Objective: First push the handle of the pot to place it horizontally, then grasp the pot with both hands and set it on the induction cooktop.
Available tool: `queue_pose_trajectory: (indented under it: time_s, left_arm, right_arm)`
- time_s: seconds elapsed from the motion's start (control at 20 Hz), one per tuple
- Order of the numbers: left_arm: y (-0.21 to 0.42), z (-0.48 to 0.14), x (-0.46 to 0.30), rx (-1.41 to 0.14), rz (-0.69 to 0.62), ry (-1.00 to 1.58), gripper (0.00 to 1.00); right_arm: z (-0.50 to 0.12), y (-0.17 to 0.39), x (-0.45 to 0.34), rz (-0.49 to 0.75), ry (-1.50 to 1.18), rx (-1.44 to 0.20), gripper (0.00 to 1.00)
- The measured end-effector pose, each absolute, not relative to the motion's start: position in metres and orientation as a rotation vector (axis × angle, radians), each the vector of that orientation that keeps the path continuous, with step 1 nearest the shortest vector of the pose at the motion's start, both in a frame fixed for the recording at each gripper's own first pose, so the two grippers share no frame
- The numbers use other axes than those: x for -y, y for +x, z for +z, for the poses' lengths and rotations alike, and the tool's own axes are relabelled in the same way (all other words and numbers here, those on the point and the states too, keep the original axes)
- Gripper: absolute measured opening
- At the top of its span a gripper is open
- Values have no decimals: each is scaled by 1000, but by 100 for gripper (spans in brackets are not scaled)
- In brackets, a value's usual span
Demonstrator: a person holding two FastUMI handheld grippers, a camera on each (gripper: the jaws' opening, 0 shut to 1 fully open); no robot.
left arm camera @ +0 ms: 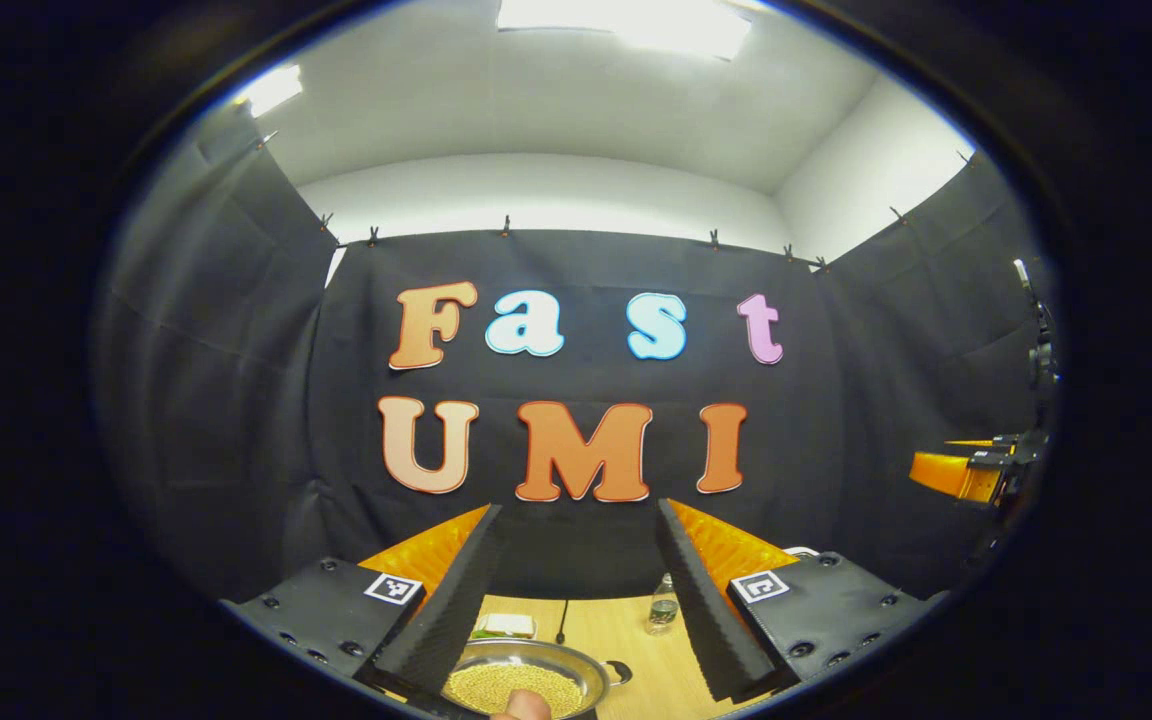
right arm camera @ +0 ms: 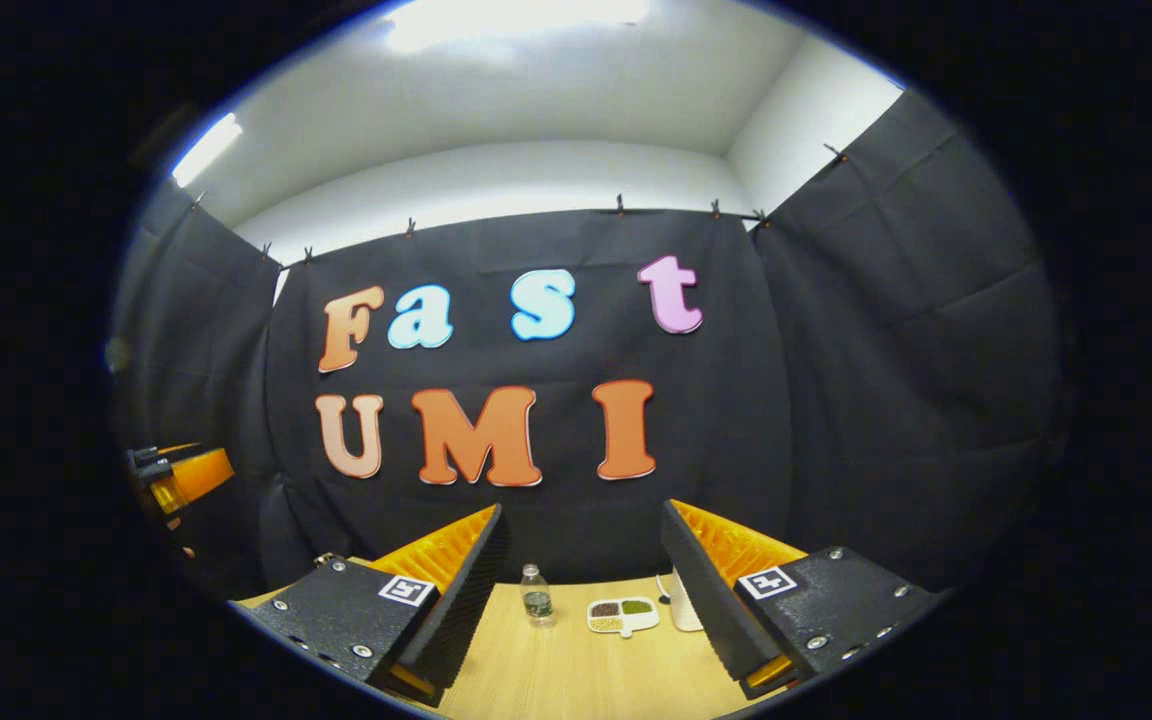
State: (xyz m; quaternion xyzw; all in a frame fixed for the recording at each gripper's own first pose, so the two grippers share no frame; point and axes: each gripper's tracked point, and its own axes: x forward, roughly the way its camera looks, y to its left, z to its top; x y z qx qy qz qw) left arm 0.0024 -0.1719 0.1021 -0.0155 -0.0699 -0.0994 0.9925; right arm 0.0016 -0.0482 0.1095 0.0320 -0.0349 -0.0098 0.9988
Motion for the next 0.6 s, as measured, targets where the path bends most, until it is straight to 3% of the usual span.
queue_pose_trajectory:
  time_s: [0.6]
  left_arm:
    - [-16,102,220,129,-261,-37,97]
  right_arm:
    - [107,-33,120,-86,97,78,95]
